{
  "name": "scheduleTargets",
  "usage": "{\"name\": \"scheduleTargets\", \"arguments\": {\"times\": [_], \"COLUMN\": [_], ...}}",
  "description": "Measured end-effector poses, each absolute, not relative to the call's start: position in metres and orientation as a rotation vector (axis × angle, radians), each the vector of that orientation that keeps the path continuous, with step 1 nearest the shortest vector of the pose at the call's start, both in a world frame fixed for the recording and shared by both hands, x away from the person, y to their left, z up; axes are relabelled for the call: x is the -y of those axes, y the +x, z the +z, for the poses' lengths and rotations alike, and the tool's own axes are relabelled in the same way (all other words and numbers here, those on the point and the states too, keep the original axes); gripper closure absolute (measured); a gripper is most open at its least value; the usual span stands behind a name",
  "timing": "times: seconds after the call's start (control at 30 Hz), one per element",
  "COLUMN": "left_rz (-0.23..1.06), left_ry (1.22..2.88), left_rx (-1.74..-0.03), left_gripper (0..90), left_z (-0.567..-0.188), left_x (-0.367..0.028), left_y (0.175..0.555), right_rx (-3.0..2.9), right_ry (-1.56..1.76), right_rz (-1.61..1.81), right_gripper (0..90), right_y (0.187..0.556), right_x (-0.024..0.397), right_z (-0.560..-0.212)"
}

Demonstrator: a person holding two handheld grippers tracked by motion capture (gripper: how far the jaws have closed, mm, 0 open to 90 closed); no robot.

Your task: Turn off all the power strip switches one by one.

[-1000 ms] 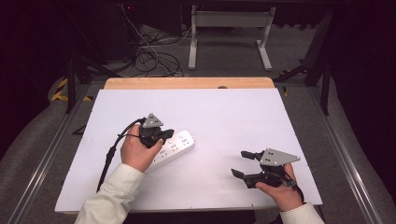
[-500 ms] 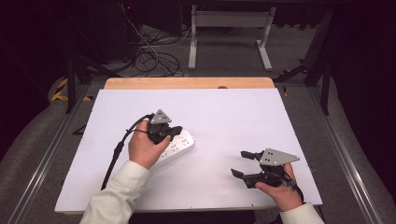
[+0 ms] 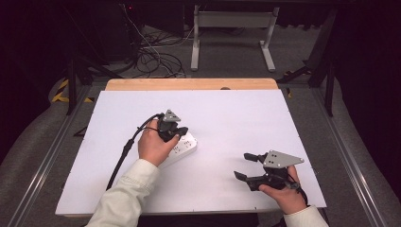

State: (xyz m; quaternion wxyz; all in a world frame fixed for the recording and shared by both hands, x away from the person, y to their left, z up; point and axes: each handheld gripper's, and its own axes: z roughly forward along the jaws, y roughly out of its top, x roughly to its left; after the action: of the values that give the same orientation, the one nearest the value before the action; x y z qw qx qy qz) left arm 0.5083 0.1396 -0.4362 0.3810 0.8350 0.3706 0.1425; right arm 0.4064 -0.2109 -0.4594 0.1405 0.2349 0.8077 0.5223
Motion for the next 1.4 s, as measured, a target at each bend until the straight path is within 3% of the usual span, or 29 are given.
{"name": "scheduleTargets", "arguments": {"times": [0.43, 1.4], "left_rz": [0.322, 0.317], "left_ry": [2.21, 2.216], "left_rx": [-1.007, -1.01], "left_gripper": [90.0, 90.0], "left_z": [-0.451, -0.456], "left_x": [-0.139, -0.136], "left_y": [0.518, 0.516], "right_rx": [-2.333, -2.333], "right_ry": [0.677, 0.675], "right_rz": [1.508, 1.51], "right_gripper": [26.4, 26.3], "right_y": [0.406, 0.406], "right_x": [0.211, 0.211], "right_z": [-0.459, -0.459]}}
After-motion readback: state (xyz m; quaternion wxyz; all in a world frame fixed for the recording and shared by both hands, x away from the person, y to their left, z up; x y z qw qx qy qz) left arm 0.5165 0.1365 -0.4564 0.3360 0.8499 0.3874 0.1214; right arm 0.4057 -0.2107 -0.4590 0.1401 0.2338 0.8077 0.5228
